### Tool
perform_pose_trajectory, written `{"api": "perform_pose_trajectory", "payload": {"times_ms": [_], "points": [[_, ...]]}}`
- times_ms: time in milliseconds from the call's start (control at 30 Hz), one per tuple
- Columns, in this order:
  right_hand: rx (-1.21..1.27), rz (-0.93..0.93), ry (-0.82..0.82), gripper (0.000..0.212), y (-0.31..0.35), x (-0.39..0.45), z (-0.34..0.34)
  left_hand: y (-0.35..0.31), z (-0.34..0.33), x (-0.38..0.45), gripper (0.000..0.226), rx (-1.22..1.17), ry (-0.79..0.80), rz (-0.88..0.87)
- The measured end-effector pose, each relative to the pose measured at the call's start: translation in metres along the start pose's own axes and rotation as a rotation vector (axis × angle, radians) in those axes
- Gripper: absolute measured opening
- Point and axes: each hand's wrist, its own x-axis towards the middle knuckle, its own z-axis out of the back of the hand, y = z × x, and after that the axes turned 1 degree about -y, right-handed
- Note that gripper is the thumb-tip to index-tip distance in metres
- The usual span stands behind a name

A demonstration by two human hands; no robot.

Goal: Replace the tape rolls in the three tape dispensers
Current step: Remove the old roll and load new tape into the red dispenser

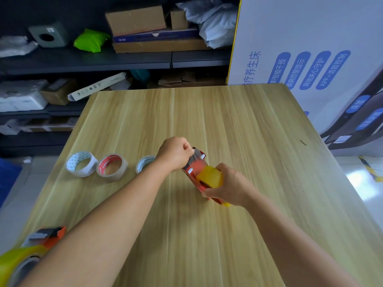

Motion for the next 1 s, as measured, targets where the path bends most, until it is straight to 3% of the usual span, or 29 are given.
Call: {"api": "perform_pose_trajectory", "payload": {"times_ms": [167,300,400,500,767,900,1000], "points": [[-0.103,-0.045,-0.018,0.075,0.009,0.009,0.001,-0.001,0.006,-0.001,0.021,-0.031,0.002,0.042],[-0.183,-0.048,-0.084,0.095,0.018,0.013,-0.003,-0.004,0.010,-0.004,0.015,-0.040,0.064,0.064],[-0.222,-0.015,-0.156,0.105,0.024,0.019,-0.008,-0.010,0.013,-0.006,0.013,-0.187,0.095,0.097],[-0.226,0.034,-0.206,0.101,0.030,0.020,-0.011,-0.018,0.015,-0.010,0.014,-0.224,0.119,0.084],[-0.163,0.025,-0.282,0.083,0.029,0.017,-0.015,-0.036,0.018,-0.019,0.019,-0.015,0.141,-0.031],[-0.057,0.037,-0.311,0.082,0.027,0.019,-0.011,-0.057,0.038,-0.019,0.019,0.084,0.040,-0.108],[0.024,0.028,-0.319,0.081,0.022,0.017,-0.006,-0.071,0.065,-0.015,0.026,0.023,0.007,-0.143]]}}
